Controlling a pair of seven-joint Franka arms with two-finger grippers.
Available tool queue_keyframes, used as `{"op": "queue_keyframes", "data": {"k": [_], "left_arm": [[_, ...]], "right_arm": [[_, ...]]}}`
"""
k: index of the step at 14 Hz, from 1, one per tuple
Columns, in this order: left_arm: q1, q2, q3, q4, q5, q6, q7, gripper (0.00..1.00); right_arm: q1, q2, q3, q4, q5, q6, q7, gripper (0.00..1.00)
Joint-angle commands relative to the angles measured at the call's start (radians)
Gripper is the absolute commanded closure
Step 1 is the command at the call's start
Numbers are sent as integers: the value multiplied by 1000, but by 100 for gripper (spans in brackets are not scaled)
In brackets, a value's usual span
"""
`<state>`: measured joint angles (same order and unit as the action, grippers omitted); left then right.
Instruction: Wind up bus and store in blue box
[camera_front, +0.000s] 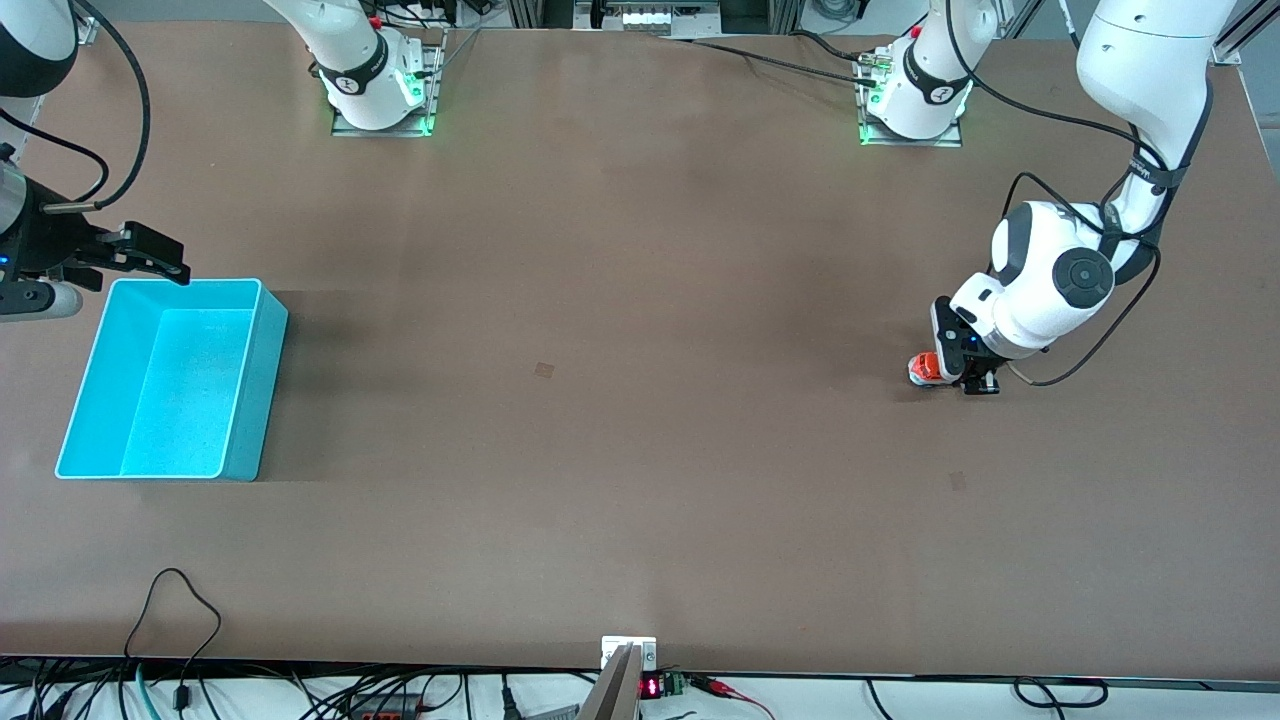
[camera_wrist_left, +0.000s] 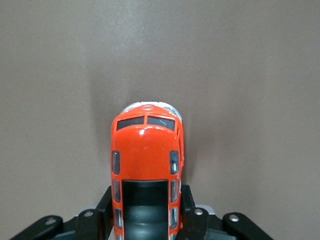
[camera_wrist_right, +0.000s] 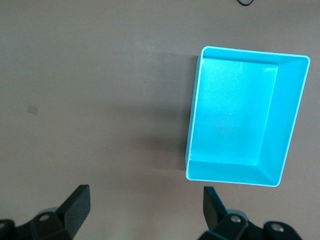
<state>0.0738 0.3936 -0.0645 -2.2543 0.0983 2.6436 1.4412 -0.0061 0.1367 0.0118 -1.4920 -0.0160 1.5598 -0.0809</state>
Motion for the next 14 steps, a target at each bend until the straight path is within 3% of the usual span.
{"op": "queue_keyframes", "data": {"k": [1,14], "left_arm": [[15,24,-1,12,15,-2,18,59],[167,67,8,48,15,-25,130,63]], "right_arm": [[-9,-2,5,4,10,-7,-13,0],[-11,-2,5,4,10,-7,-13,0]]}}
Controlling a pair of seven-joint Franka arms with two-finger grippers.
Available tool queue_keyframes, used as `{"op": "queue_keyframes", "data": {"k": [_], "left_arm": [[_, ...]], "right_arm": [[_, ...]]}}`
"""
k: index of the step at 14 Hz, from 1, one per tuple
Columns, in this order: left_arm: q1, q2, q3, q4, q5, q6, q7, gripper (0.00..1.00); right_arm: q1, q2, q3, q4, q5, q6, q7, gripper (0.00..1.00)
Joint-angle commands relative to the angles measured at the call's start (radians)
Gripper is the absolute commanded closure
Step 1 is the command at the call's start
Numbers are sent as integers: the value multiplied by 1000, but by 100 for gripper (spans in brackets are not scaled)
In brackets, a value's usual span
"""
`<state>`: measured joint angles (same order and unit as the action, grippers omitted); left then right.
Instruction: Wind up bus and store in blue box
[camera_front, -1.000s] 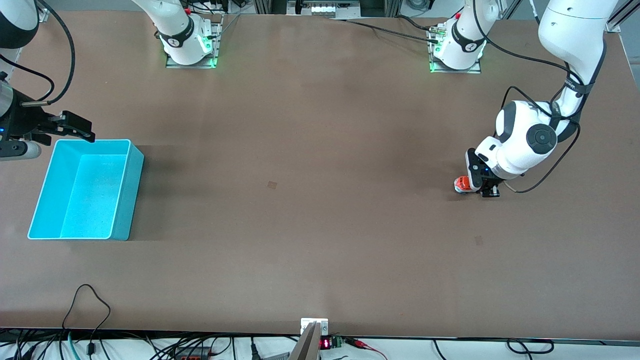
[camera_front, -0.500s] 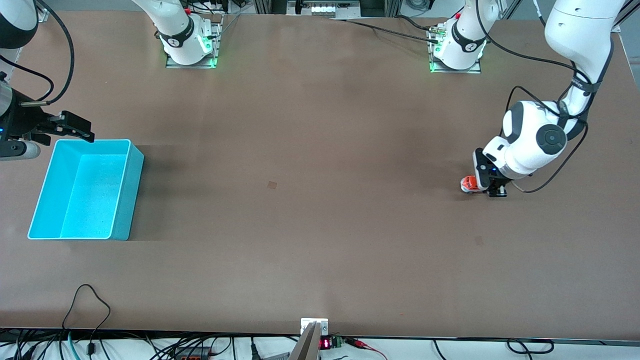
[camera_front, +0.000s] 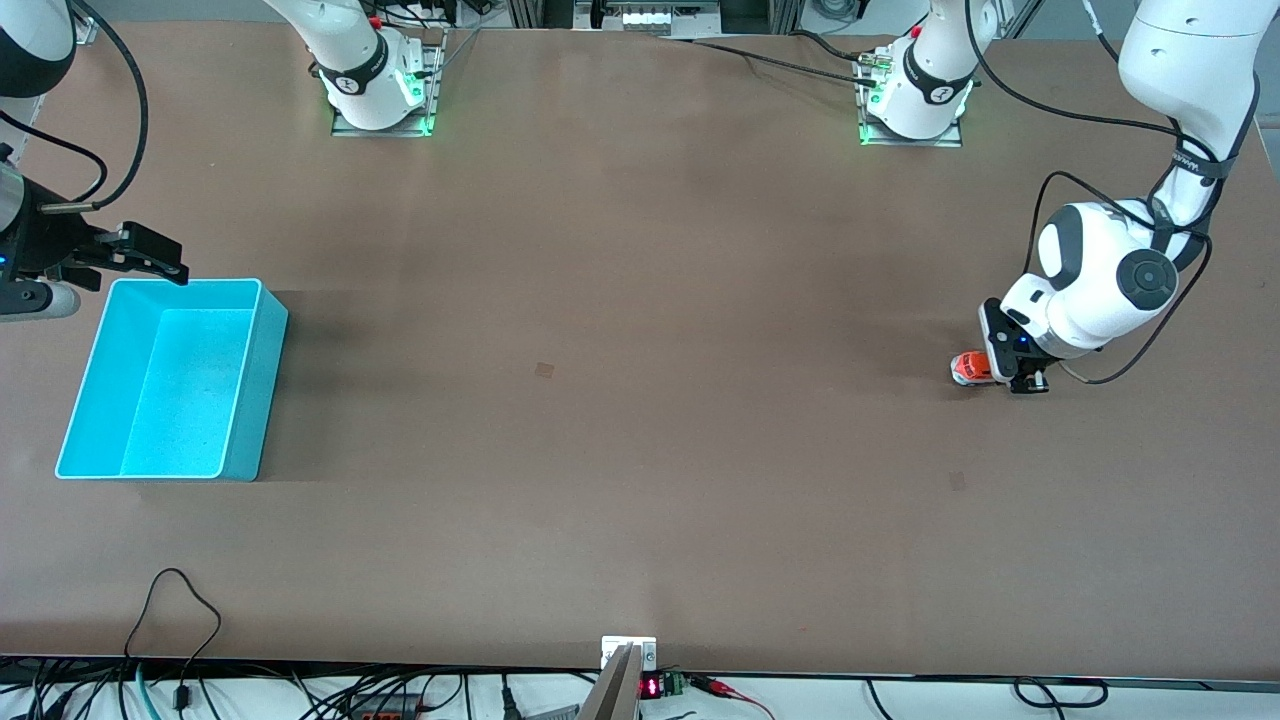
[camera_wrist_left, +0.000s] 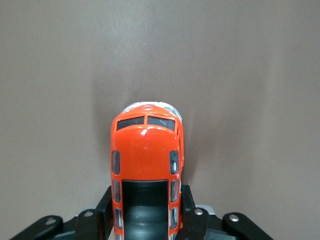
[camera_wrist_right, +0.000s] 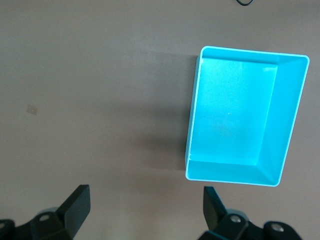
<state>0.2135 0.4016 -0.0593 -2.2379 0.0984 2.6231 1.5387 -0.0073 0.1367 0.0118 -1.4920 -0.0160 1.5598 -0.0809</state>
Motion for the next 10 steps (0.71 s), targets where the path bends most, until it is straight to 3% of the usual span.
{"op": "queue_keyframes", "data": {"k": [1,7,8,9,10], "left_arm": [[40,62,3,40,15,-5,38,63],[110,72,4,66,15,-5,142,63],[124,74,3,67,15,-5,155,59],[126,72,3,67,15,-6,156,41],[126,66,-5,69,15,-30,156,7]], "right_arm": [[-10,-2,5,4,10,-7,-14,0],[-10,-2,5,4,10,-7,-14,0],[-10,-2,5,4,10,-7,-14,0],[-10,0,5,4,10,-7,-14,0],[-10,0,5,4,10,-7,-13,0]]}}
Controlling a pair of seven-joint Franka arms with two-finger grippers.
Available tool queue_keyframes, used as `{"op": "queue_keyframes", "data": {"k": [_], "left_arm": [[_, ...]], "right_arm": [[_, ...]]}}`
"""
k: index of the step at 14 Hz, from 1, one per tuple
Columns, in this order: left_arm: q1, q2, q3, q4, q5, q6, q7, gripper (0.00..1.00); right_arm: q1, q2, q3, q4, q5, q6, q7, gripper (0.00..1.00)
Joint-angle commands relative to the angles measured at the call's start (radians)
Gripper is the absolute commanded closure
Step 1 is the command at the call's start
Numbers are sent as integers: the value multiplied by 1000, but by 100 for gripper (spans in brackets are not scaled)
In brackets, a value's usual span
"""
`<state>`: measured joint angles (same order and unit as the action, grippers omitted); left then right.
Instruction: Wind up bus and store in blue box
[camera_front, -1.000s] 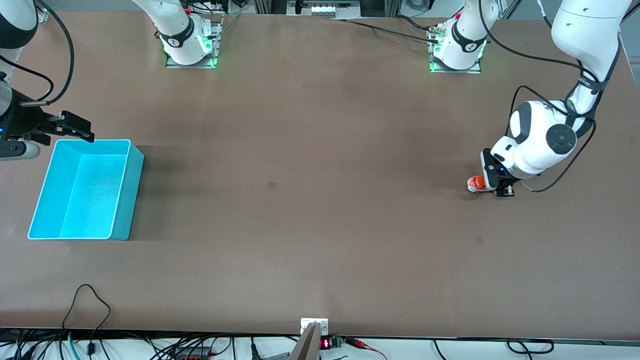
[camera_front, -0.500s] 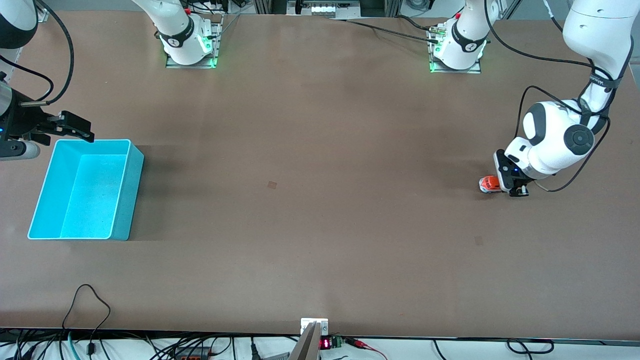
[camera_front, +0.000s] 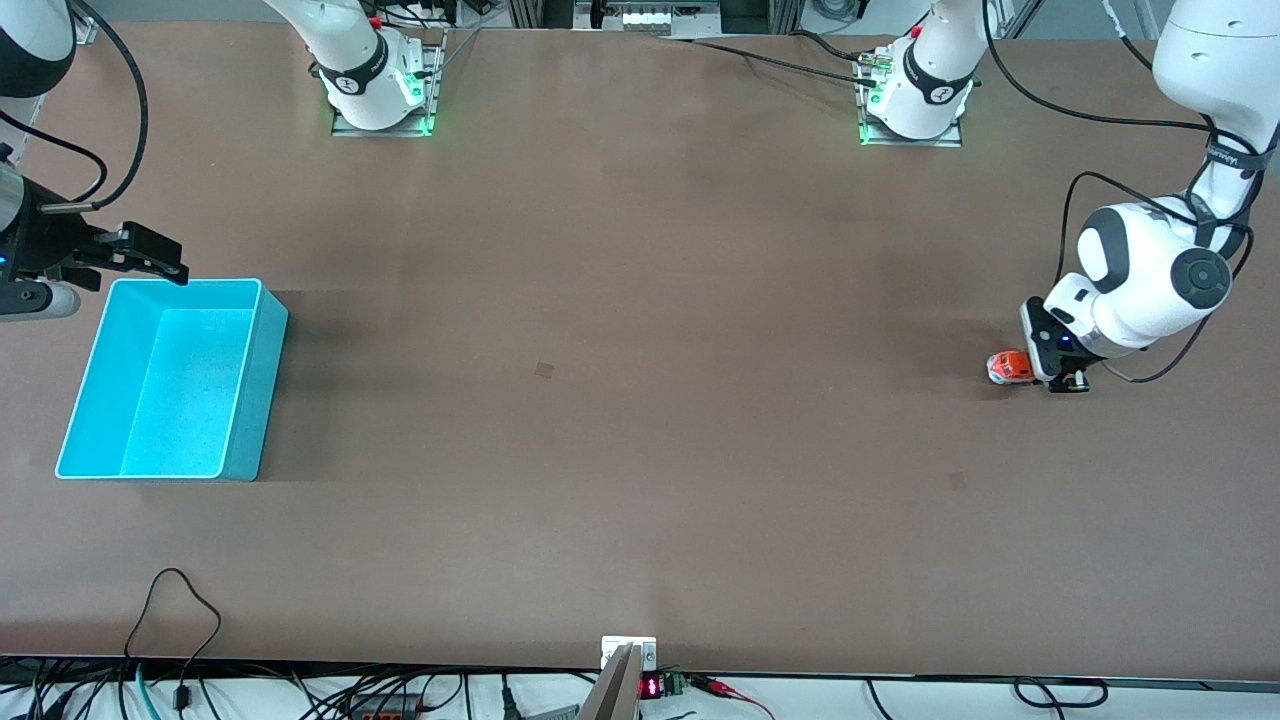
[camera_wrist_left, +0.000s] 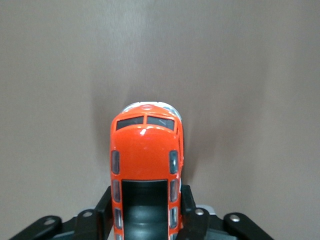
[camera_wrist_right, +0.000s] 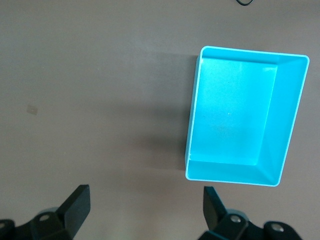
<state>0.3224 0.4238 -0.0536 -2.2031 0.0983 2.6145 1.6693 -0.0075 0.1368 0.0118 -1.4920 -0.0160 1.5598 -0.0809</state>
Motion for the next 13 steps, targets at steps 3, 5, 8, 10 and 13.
{"op": "queue_keyframes", "data": {"k": [3,5,8,10,13], "left_arm": [[7,35,-47,106,12,-152,17,0],[7,21,-74,157,11,-247,17,0],[-11,-26,-83,168,11,-312,17,0],[-31,-42,-84,169,1,-332,26,0],[-86,-48,-94,220,-2,-352,17,0]], "right_arm": [[-9,-2,5,4,10,-7,-13,0],[-9,0,5,4,10,-7,-14,0],[-9,0,5,4,10,-4,-14,0],[-9,0,5,4,10,-4,-14,0],[-8,0,5,4,7,-3,-14,0]]}}
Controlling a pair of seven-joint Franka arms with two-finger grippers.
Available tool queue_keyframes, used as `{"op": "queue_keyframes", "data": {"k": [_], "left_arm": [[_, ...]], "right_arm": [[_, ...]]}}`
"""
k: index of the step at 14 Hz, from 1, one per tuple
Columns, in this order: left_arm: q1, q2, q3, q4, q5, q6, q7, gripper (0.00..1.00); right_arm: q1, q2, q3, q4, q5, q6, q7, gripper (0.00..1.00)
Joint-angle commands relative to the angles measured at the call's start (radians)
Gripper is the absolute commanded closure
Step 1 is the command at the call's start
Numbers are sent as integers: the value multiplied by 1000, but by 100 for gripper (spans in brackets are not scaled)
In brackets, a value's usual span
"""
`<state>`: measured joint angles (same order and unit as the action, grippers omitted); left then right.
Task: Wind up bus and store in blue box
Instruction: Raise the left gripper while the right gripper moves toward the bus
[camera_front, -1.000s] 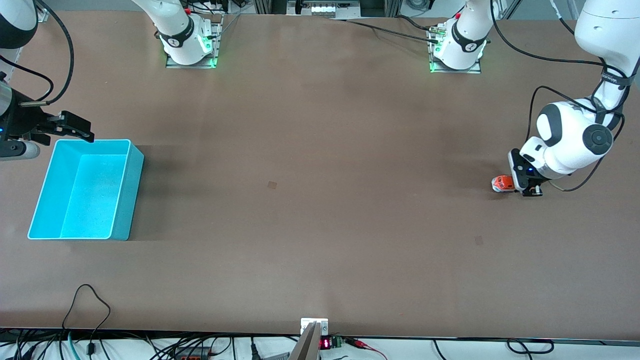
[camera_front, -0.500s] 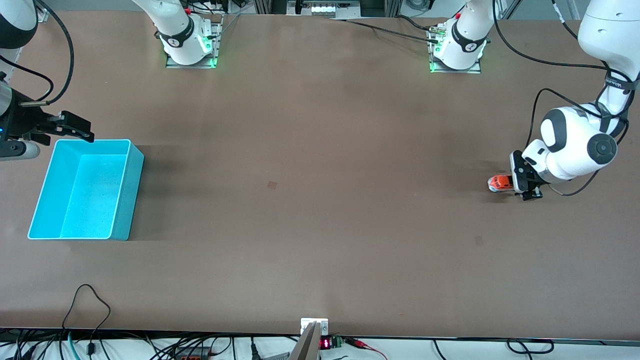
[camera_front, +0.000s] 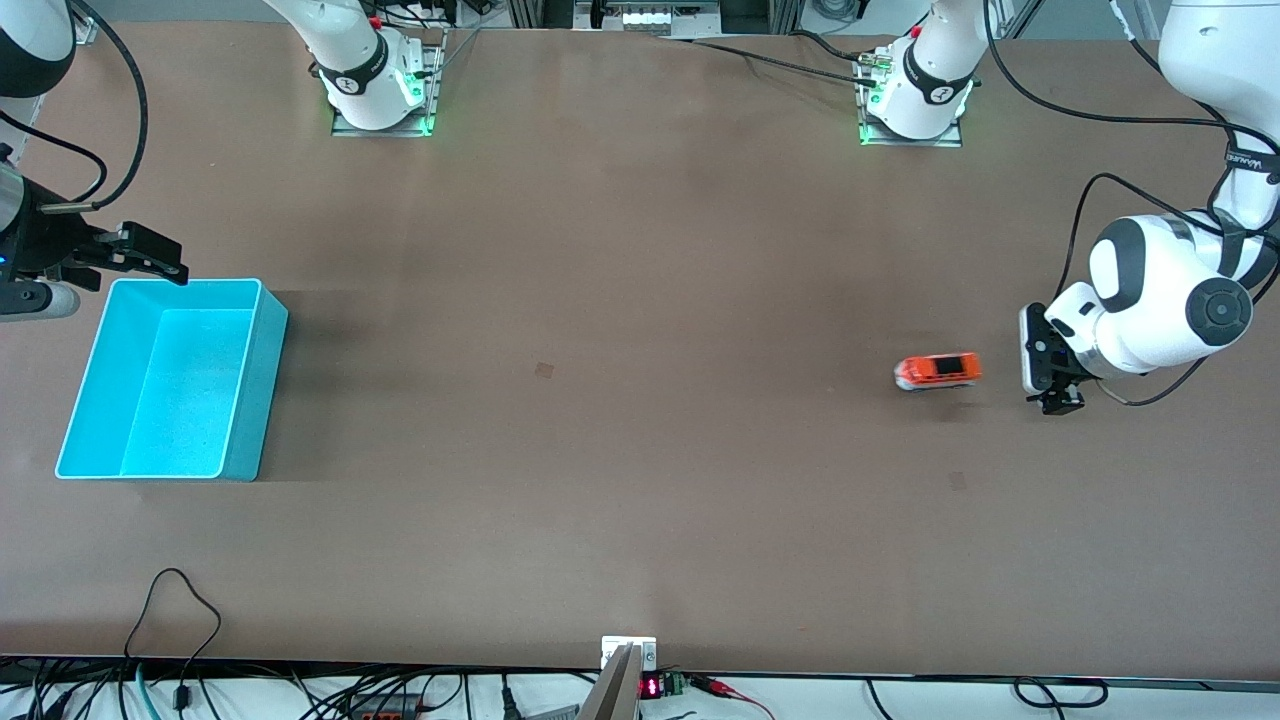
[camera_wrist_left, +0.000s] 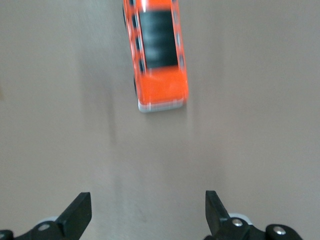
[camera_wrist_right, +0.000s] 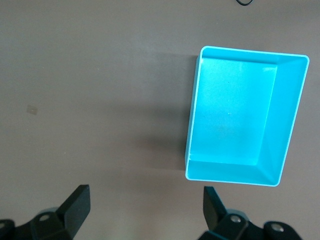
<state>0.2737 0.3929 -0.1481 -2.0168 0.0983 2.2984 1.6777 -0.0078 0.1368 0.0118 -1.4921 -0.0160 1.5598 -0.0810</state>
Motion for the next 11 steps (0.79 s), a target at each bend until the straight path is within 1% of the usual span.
{"op": "queue_keyframes", "data": {"k": [1,3,5,6,8,11], "left_arm": [[-53,-12,1,59,-6,-36,7,0],[-102,-8,4,104,-67,-37,-18,0],[-139,-8,10,142,-127,-37,-93,0],[-152,-8,10,144,-144,-37,-142,0],[-168,-12,10,147,-158,-39,-267,0],[-177,-23,12,148,-166,-39,-508,0]], "right_arm": [[-8,0,7,4,5,-3,-14,0],[-6,0,5,4,5,-1,-14,0],[-6,0,5,4,5,-1,-14,0],[-8,0,7,4,8,0,-14,0],[-8,0,5,4,7,2,-14,0],[-8,1,5,4,8,3,-14,0]]}}
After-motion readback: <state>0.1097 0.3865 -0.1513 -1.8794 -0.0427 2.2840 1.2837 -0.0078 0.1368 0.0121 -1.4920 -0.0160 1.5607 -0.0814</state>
